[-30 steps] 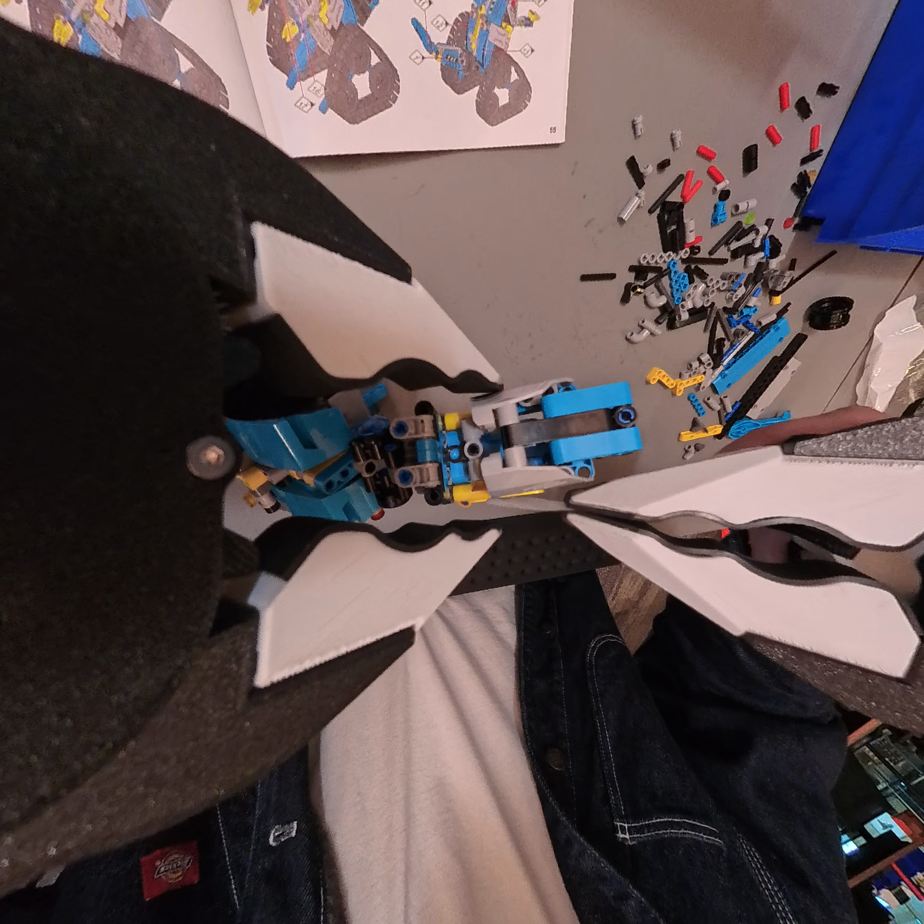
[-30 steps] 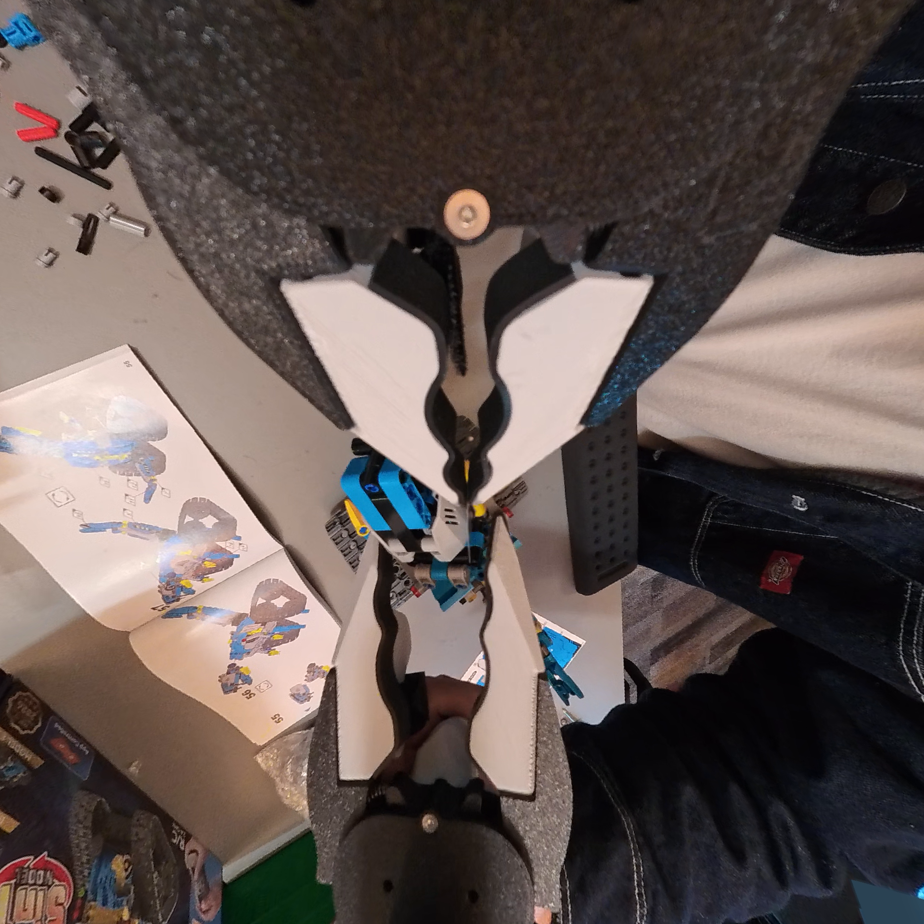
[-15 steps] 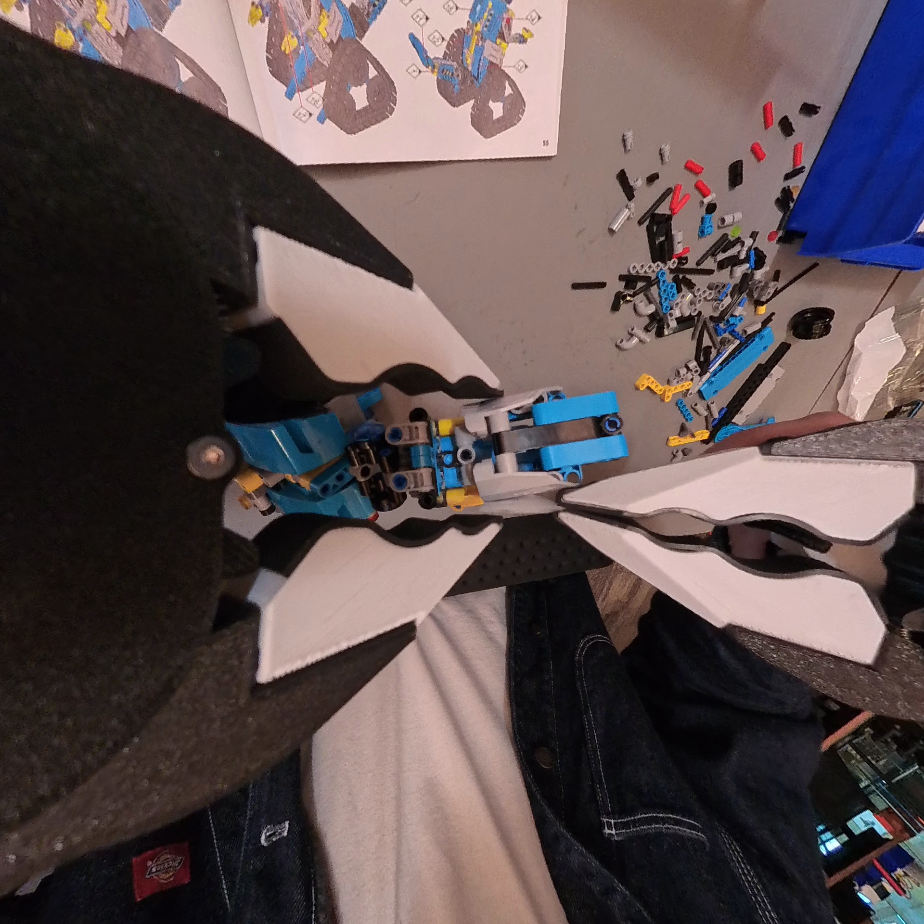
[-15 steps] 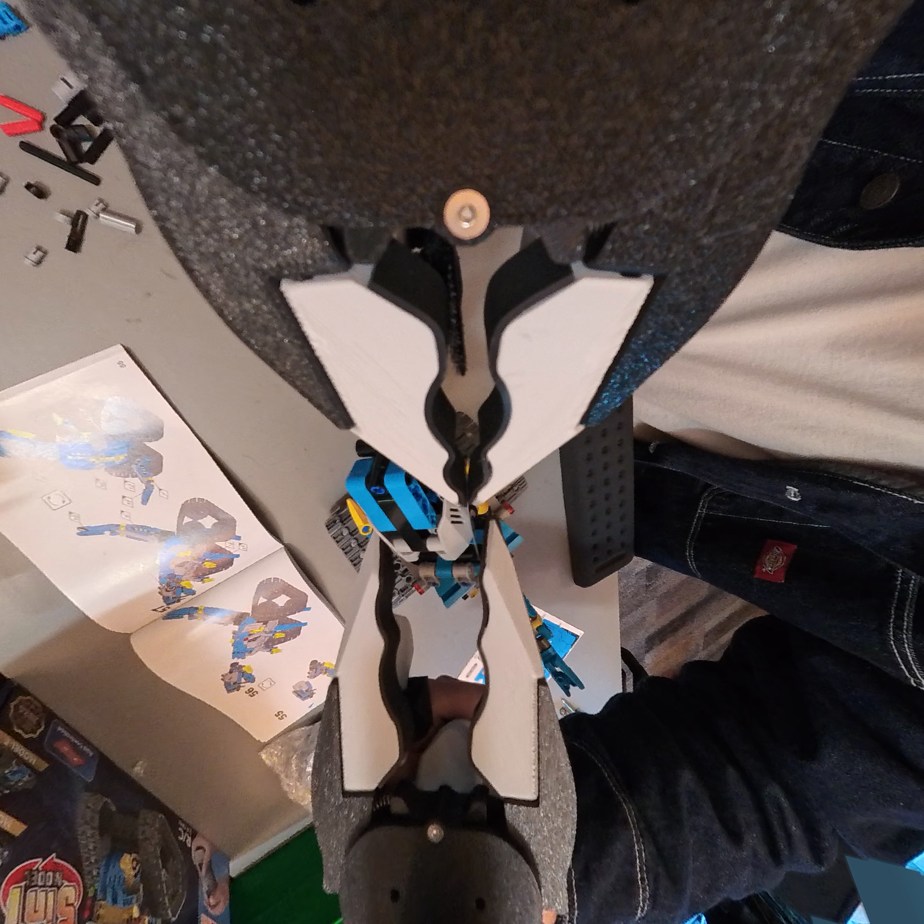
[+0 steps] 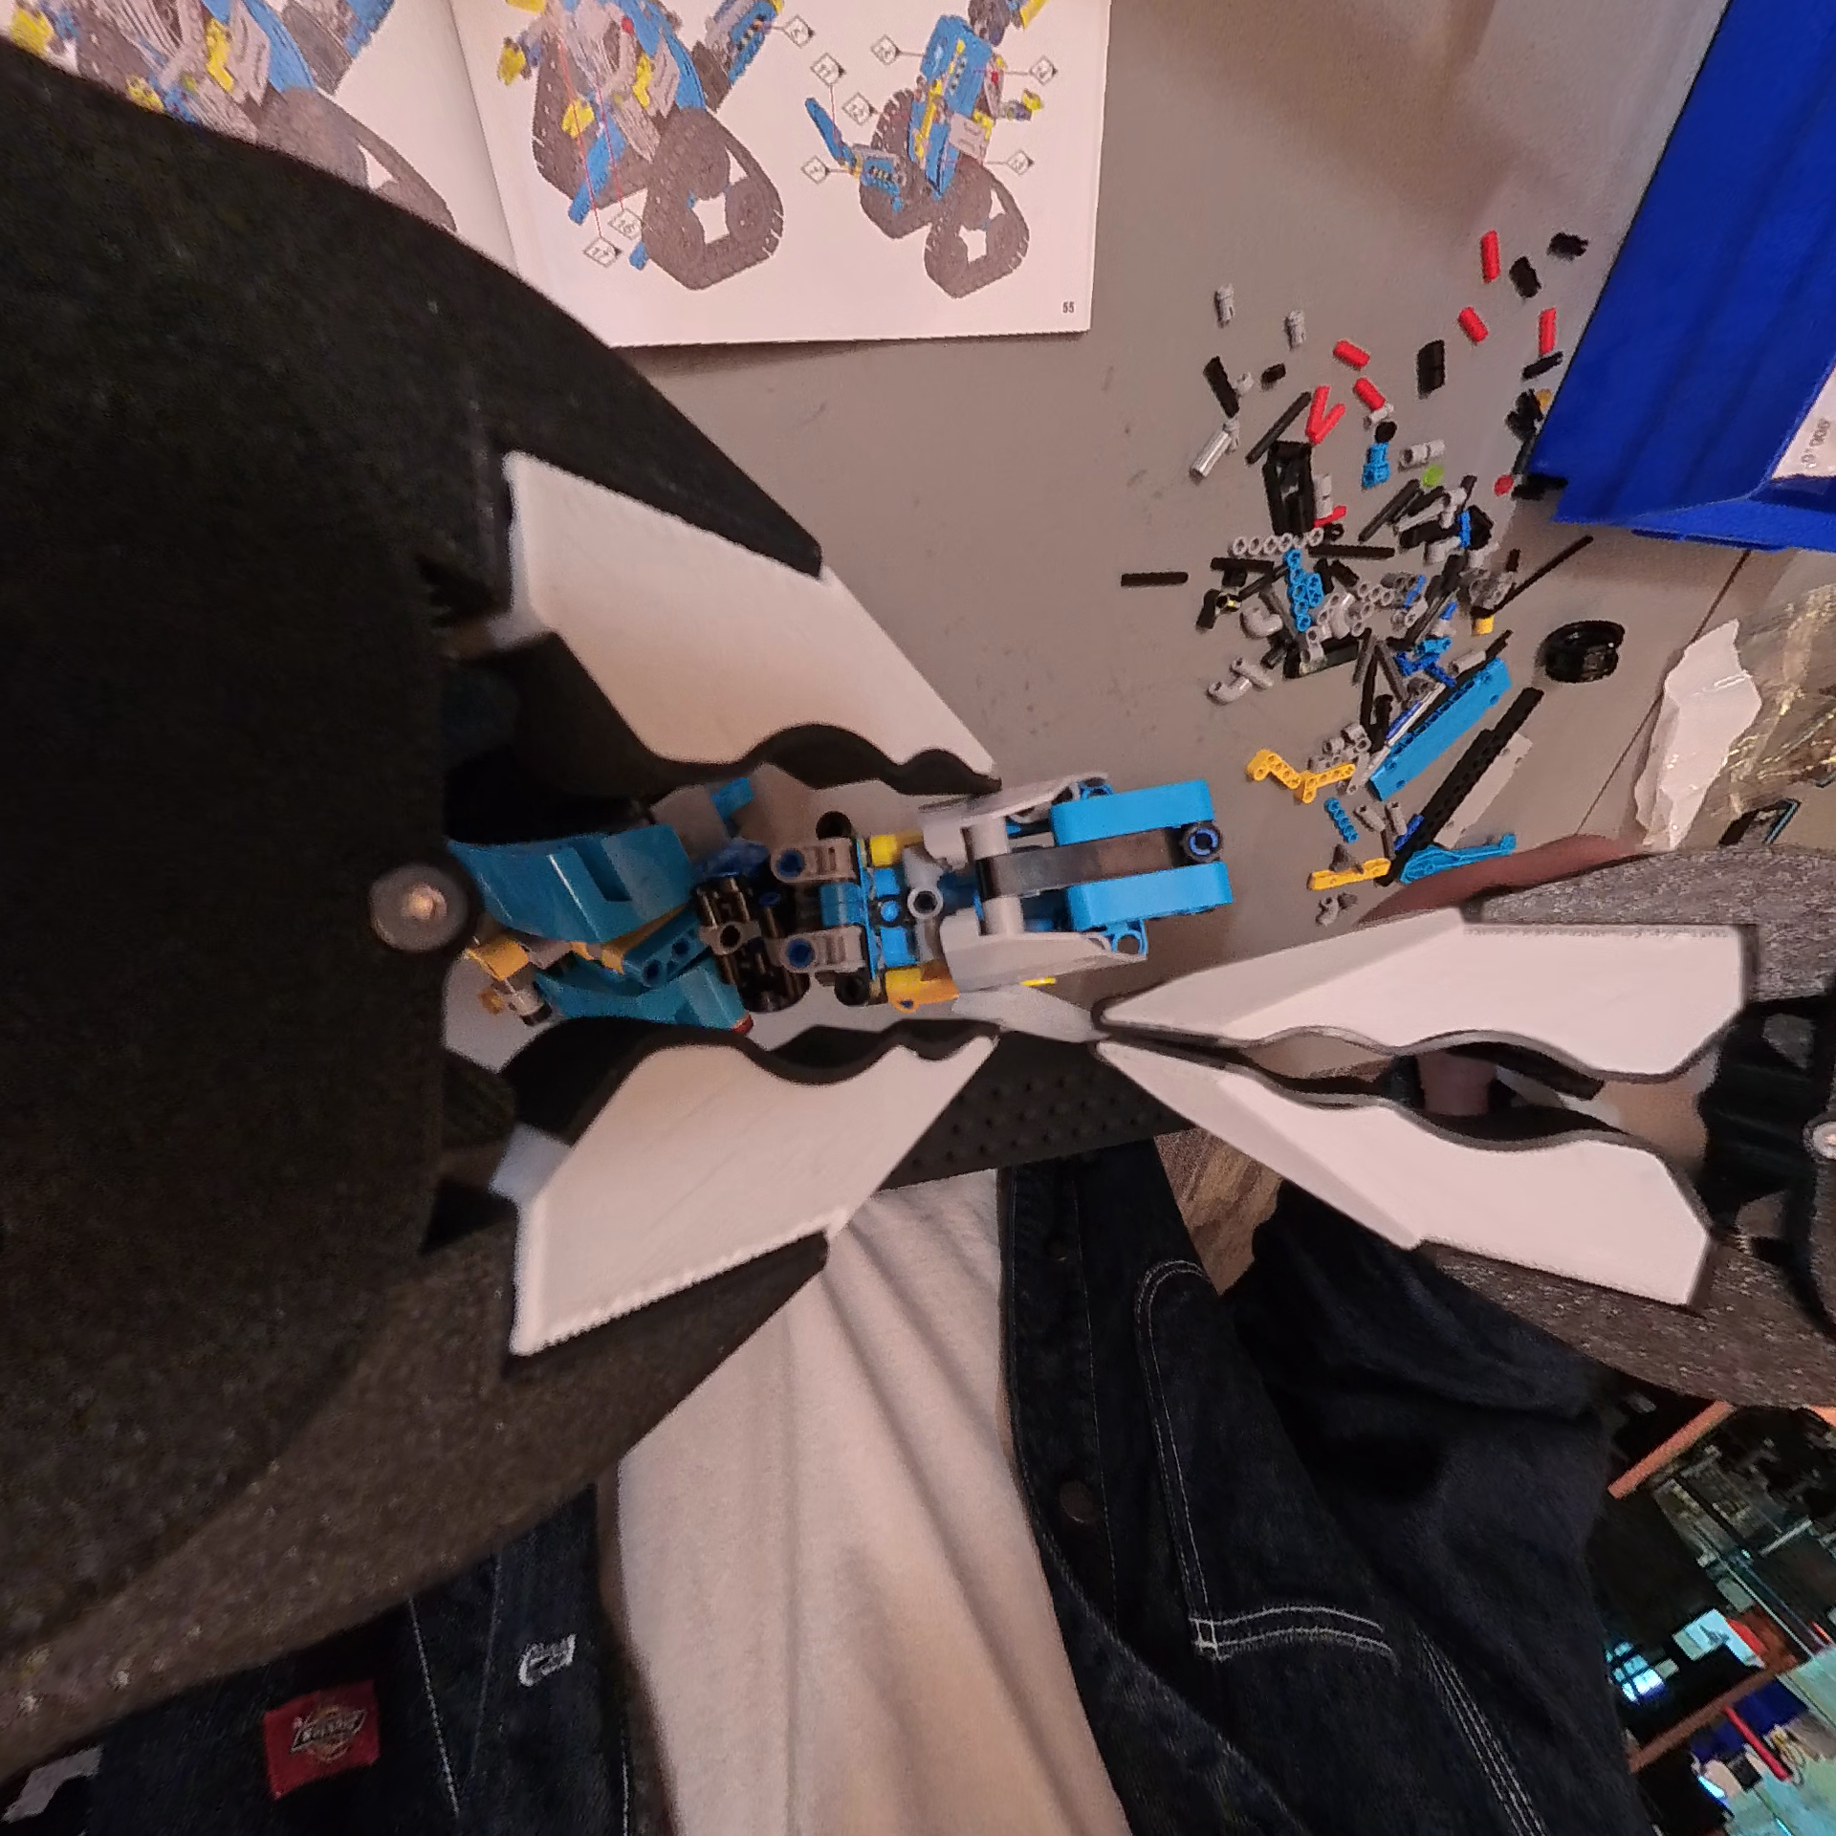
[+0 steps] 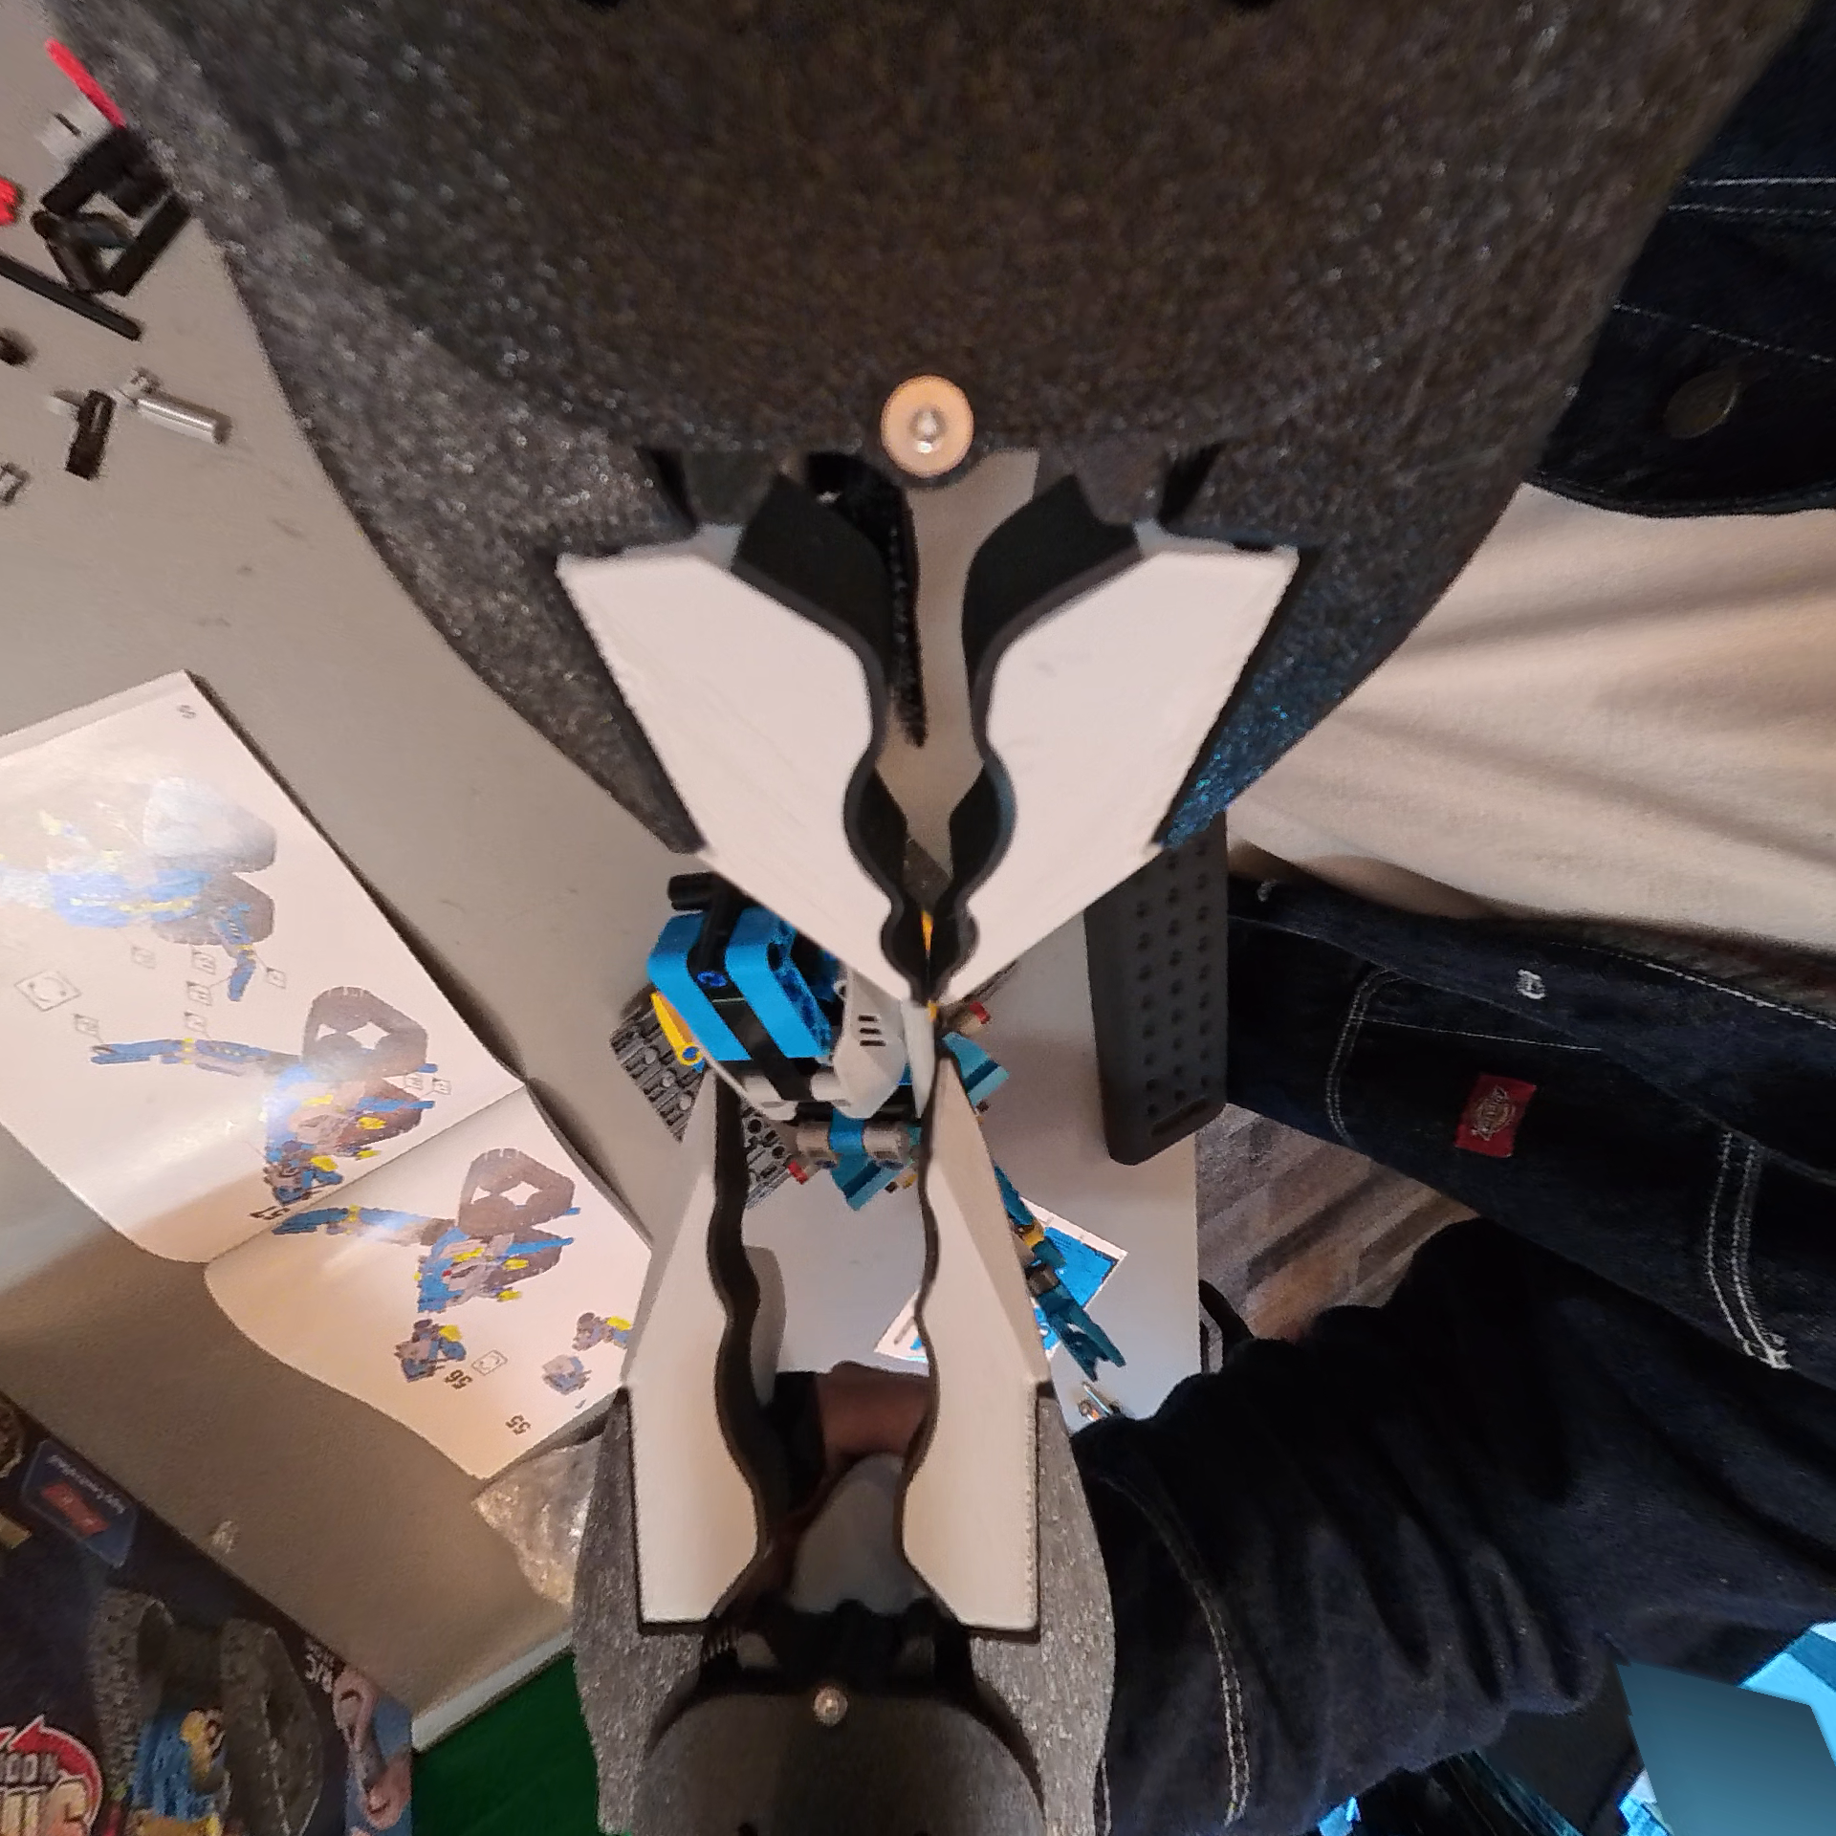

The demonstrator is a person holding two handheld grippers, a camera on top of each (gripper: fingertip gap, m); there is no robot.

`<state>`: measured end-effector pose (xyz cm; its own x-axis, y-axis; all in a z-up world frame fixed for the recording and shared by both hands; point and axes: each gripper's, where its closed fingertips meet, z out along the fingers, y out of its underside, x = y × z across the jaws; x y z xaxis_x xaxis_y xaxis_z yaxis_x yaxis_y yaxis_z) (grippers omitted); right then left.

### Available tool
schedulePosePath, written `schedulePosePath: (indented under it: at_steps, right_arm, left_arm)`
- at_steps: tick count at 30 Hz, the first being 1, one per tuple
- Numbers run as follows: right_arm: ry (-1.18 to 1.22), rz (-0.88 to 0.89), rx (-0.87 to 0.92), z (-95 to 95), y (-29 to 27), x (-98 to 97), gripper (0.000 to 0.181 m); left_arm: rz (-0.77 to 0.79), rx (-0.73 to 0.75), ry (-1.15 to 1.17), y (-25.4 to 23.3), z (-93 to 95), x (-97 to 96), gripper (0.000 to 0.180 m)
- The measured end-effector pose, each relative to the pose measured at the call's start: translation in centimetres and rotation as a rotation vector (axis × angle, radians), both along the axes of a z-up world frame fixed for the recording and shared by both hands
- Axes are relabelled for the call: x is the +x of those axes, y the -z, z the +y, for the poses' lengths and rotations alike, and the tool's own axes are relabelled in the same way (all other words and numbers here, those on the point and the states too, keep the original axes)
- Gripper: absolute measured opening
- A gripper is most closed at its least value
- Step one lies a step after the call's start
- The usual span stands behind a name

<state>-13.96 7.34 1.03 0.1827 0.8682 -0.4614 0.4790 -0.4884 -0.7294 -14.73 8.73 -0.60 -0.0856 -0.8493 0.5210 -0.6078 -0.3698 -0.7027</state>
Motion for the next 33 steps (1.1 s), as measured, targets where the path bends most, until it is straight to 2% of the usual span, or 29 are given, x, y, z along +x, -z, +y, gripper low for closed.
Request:
schedulePosePath:
  at_steps: [9, 13, 16, 19, 33]
  right_arm:
    - [-0.030, 0.028, -0.047, -1.2, -0.4, -0.3, 0.000]
    - [-0.023, 0.125, -0.133, -1.2, -1.7, -0.6, 0.000]
    - [-0.044, 0.154, -0.145, -1.8, -2.2, -0.5, 0.000]
    - [-0.001, 0.104, -0.103, -1.0, -1.5, 0.1, 0.000]
    - [-0.022, 0.066, -0.164, -0.7, -0.6, 0.7, 0.000]
  left_arm:
    - [-0.012, 0.042, 0.020, 0.3, -0.8, -0.5, 0.055]
    - [0.023, 0.094, 0.018, 1.7, -0.9, -0.1, 0.051]
    - [0.018, 0.075, 0.024, 2.0, -1.2, 0.2, 0.048]
    - [0.011, 0.067, 0.030, 1.9, -1.3, 0.1, 0.048]
    - [-0.019, 0.014, 0.038, 1.6, -1.6, 0.3, 0.051]
